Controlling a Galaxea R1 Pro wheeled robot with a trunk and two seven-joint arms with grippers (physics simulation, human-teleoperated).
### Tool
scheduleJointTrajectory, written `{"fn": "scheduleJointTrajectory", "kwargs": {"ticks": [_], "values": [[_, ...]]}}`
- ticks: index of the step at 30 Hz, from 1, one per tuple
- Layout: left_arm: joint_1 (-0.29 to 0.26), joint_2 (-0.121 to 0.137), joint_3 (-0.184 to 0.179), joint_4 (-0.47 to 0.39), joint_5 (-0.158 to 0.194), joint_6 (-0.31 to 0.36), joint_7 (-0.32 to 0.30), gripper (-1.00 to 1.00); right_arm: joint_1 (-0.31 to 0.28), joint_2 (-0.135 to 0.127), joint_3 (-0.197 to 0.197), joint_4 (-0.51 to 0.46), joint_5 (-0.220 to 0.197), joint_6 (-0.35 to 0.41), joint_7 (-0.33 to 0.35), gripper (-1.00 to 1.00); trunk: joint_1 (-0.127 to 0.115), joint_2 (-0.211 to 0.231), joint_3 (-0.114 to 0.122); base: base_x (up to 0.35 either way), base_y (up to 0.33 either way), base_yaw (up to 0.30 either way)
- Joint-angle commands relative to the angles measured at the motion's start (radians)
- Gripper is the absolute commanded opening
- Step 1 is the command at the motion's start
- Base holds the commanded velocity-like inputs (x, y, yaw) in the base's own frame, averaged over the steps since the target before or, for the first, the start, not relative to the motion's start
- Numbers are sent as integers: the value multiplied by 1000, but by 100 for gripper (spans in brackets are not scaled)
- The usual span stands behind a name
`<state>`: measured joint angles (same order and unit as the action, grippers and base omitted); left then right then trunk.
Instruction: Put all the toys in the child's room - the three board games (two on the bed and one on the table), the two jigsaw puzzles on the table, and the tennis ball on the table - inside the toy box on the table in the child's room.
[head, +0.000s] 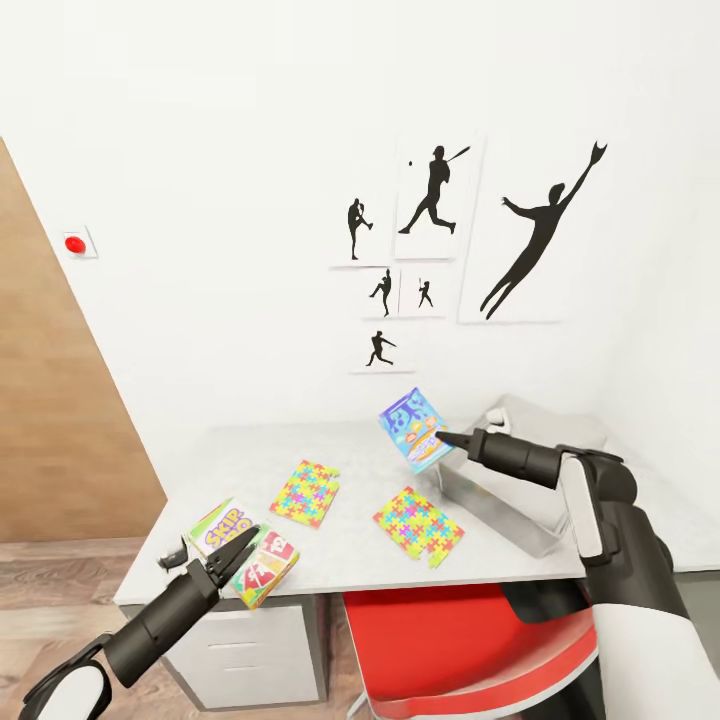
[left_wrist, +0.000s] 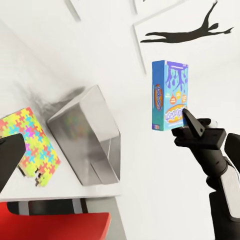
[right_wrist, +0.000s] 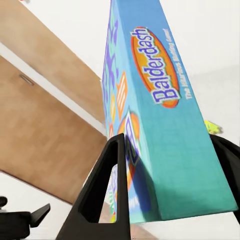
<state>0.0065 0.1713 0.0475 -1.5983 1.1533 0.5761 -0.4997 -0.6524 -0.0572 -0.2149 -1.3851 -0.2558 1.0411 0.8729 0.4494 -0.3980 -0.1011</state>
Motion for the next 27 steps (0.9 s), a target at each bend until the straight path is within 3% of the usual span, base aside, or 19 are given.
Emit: {"fn": "scheduleJointTrajectory", "kwargs": {"ticks": [1,12,27], "values": [[5,5,7,-1,5,5,-5,100,-1,2,5,-2,8,6,13,-100,1,-2,-2,0,0,0],[56,23,67,2,-3,-4,-45,100,0,9,68,-10,18,6,41,-100,1,-2,-2,0,0,0],[59,25,74,9,-3,-5,-48,100,0,10,77,-14,21,6,45,-100,1,-2,-2,0,0,-14]]}}
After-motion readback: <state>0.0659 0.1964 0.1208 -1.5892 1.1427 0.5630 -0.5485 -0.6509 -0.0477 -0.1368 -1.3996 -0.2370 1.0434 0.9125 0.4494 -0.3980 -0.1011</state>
